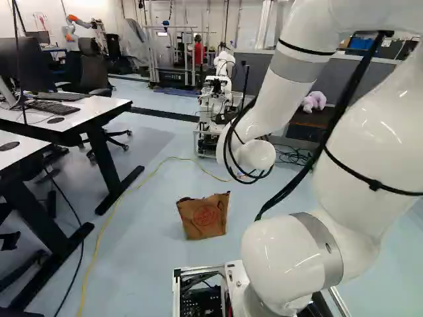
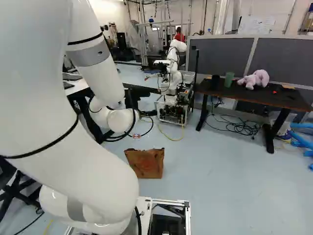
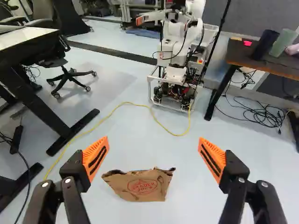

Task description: Pick up the bag on the ground and place it on the table

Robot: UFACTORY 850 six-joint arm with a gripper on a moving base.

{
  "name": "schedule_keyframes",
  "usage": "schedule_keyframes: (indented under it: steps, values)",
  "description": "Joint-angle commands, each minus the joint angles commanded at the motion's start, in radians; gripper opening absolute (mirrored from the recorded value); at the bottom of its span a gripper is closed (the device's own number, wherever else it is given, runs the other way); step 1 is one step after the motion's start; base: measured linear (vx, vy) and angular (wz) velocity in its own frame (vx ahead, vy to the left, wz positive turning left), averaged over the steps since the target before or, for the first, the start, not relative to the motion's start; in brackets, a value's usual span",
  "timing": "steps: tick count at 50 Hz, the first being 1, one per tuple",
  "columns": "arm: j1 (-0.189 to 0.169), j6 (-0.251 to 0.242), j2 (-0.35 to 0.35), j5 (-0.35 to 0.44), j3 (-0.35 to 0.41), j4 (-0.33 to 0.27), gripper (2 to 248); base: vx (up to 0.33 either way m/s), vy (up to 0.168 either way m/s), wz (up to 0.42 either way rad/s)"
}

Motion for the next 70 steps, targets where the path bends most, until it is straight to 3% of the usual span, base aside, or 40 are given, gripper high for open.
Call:
schedule_keyframes:
  steps: [70]
  values:
    - [0.044,0.0,-0.44,-0.179,-0.303,-0.01,247,0.0,0.0,0.0]
